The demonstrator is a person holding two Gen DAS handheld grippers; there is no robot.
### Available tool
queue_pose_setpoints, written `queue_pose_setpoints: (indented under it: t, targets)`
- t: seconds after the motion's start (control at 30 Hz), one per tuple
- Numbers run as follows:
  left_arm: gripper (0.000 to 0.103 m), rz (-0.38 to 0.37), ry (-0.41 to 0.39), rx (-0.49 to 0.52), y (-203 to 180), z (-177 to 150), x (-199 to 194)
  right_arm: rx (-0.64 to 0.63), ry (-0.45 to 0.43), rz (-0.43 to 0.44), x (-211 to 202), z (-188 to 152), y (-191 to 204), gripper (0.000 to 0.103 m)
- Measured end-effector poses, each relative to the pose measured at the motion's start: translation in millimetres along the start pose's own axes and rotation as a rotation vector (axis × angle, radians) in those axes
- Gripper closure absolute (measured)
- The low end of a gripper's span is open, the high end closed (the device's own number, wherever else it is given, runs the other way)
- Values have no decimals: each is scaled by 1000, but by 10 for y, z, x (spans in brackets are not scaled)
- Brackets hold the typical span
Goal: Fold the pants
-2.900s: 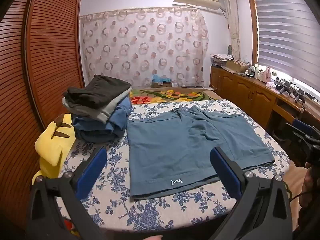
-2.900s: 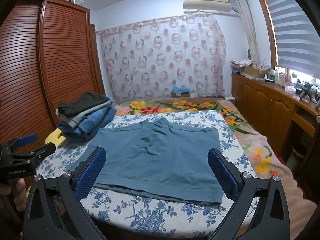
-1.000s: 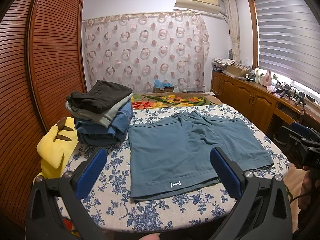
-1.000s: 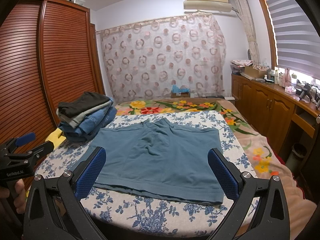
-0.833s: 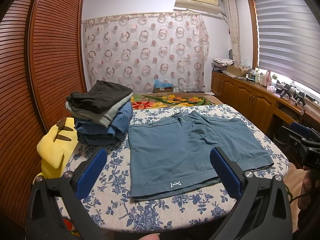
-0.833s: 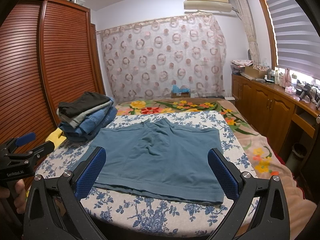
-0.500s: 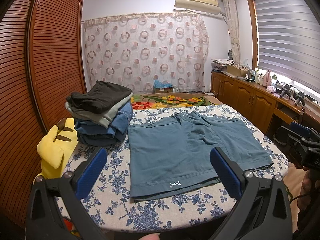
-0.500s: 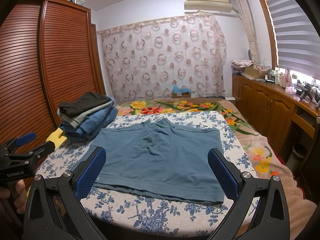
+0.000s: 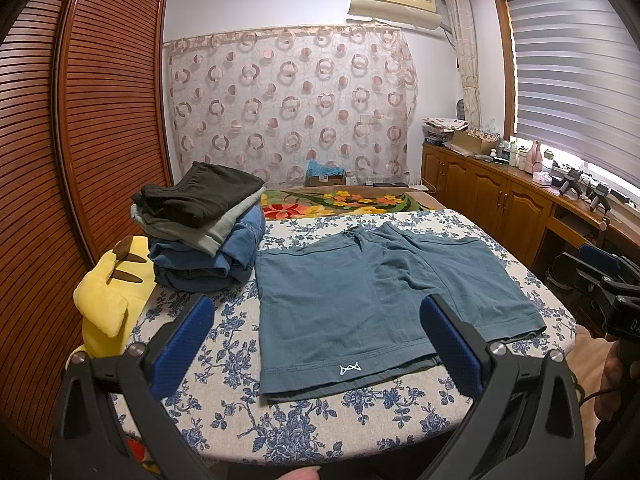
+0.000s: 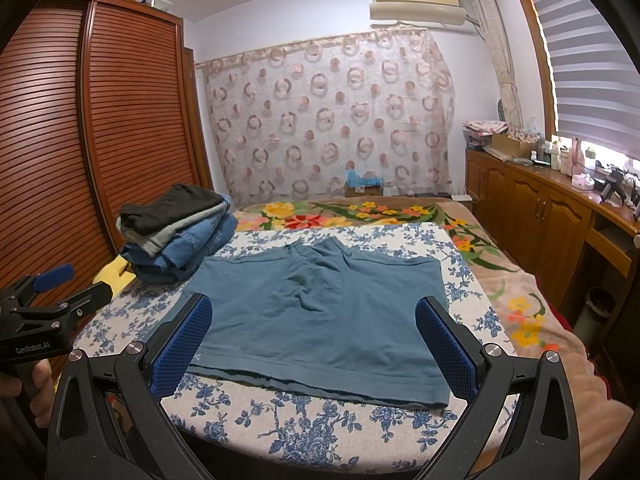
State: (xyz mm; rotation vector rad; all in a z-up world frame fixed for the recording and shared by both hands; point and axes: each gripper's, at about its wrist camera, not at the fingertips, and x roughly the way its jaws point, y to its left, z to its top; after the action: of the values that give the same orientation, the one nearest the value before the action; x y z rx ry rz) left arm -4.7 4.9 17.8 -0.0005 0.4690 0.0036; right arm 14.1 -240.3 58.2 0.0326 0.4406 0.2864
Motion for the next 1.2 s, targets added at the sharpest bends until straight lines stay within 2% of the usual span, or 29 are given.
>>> queue_pose_setpoints:
  t: [0.2, 0.5, 0.73, 1.2]
  targets:
    - [0, -1, 4, 1, -8, 5, 6, -7, 1, -1, -4, 0, 1, 0]
    - [0, -16, 67, -3, 15, -15, 149, -18, 38, -19, 64, -46, -142, 0]
    - [0, -24, 107, -12, 81, -204, 328, -30, 81, -41, 196, -138, -269, 0]
    - [0, -56, 182, -18, 184, -476, 568, -39, 194, -27, 452, -375, -420, 0]
